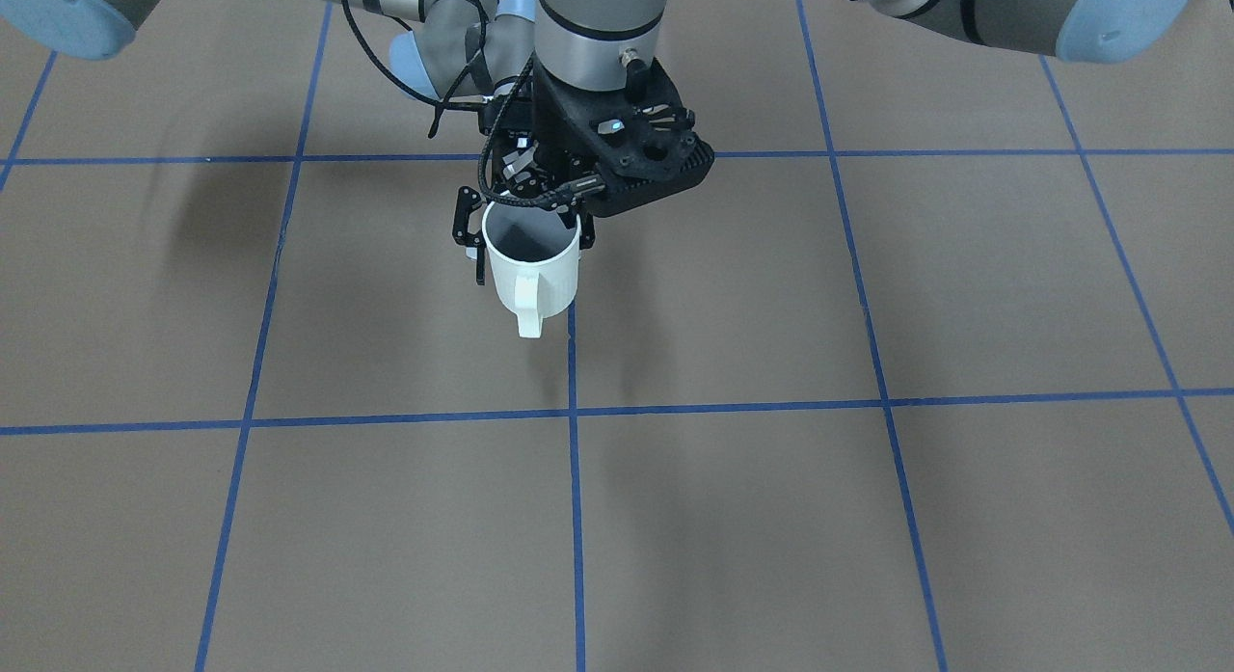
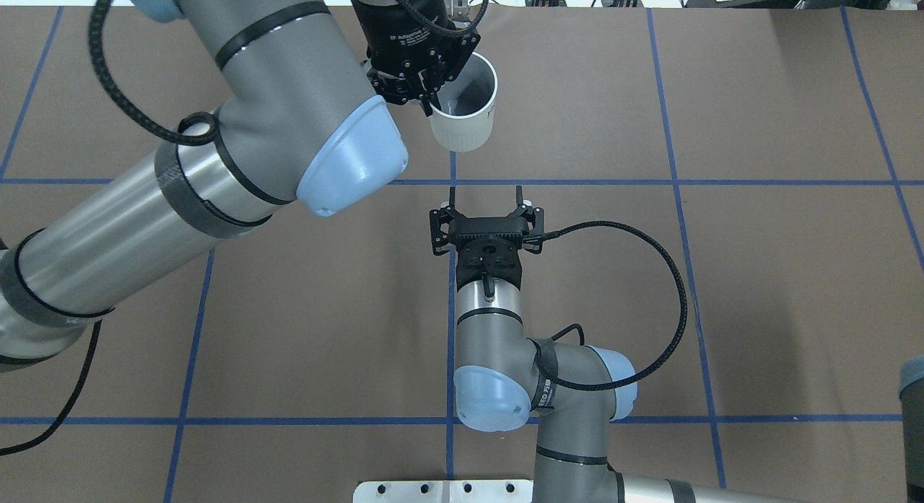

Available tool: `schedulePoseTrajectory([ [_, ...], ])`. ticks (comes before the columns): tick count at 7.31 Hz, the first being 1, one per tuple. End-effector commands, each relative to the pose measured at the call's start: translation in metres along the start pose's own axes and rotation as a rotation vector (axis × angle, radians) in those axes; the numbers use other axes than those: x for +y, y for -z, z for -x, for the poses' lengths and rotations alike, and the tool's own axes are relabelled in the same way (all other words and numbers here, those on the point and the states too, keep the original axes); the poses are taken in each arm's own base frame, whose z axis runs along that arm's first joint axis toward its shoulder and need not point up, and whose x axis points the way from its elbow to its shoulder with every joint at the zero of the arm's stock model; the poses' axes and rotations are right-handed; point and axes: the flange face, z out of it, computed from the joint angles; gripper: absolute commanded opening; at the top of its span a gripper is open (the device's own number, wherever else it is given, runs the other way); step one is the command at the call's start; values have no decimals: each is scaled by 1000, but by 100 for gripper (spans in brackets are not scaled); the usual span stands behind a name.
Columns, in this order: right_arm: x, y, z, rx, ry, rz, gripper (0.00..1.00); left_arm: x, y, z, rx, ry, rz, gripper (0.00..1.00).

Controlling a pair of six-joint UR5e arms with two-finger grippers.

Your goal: Left arm hands cup to right arm to dump lemon

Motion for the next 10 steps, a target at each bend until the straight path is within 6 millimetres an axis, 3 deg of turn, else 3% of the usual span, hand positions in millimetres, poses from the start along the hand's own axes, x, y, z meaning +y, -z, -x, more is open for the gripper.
schedulePoseTrajectory([
  [1, -42, -31, -57, -45, 9, 183, 100, -6, -5, 95, -6, -120, -14, 0],
  [2, -76, -46, -77, -81, 46, 248, 100, -6, -13, 141, -25, -177, -16, 0],
  [3, -96, -68, -112, -75, 39, 307, 100, -10, -29, 187, -62, -255, -8, 0],
  [4, -125, -95, -150, -87, 32, 400, 100, -24, -42, 232, -87, -342, -6, 0],
  [5, -158, -118, -198, -127, 57, 518, 100, -49, -51, 283, -91, -373, -26, 0],
  [6, -180, -134, -254, -150, 76, 613, 100, -70, -61, 336, -85, -407, -49, 0],
  [7, -187, -142, -312, -152, 82, 695, 100, -87, -67, 382, -100, -445, -56, 0],
  [8, -196, -145, -370, -147, 95, 757, 100, -108, -66, 420, -106, -471, -9, 0],
  [10, -200, -140, -488, -192, 156, 890, 100, -125, -90, 499, -165, -519, 93, 0],
])
